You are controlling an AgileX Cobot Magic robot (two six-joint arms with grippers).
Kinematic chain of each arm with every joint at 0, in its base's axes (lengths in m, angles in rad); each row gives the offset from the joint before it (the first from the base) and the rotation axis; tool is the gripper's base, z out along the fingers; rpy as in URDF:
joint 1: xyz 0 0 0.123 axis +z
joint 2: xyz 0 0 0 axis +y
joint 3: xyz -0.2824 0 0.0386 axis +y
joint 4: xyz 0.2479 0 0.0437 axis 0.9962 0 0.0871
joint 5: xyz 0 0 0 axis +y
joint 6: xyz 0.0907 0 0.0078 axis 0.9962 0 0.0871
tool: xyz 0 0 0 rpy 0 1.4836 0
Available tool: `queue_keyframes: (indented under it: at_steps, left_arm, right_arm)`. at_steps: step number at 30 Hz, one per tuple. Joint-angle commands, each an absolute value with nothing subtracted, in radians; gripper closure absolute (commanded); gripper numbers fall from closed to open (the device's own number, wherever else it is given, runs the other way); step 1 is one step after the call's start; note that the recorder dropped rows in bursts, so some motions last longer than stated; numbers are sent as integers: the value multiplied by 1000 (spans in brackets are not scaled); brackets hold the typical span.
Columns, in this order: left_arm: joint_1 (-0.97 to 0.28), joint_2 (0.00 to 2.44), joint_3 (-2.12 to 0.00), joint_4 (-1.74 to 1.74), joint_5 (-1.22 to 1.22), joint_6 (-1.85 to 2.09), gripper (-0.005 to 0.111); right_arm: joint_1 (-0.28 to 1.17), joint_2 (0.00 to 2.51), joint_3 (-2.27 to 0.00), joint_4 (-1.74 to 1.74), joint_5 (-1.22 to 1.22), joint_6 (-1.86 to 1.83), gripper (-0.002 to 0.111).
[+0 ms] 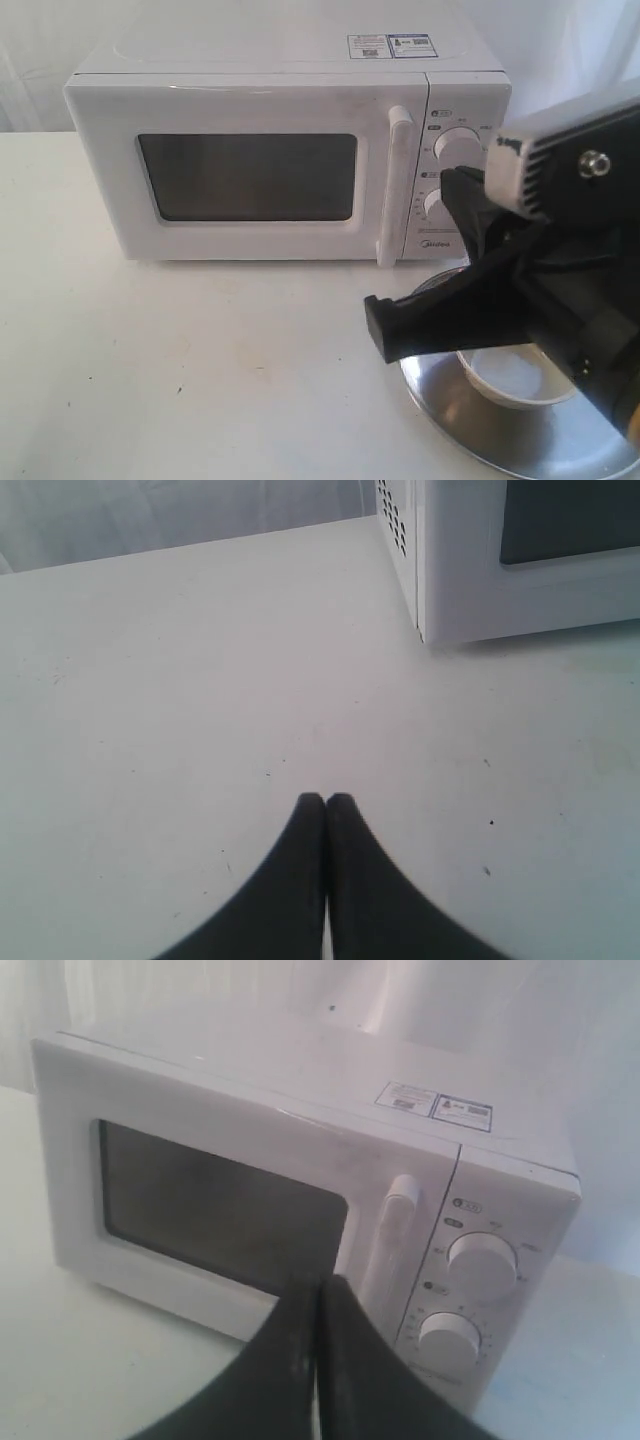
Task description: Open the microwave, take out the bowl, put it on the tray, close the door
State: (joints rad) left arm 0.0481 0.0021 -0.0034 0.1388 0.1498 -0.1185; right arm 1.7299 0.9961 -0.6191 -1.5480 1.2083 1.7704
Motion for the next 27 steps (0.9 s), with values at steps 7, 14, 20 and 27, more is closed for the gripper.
queue_keyframes:
  at_steps: [7, 14, 20, 27]
  left_arm:
    - [47, 0, 0, 135, 149, -125, 107]
    - [47, 0, 0, 135, 149, -125, 107]
    - [47, 0, 0, 135, 149, -125, 107]
    - [47, 0, 0, 135, 149, -125, 107]
  right_arm:
    - [1058, 905, -547, -1730, 437, 1810, 108]
    - [547, 578, -358, -1723, 237, 1839, 108]
    - [266, 293, -169, -1742, 231, 1839, 108]
    - [150, 122, -12, -1742, 108, 1843, 108]
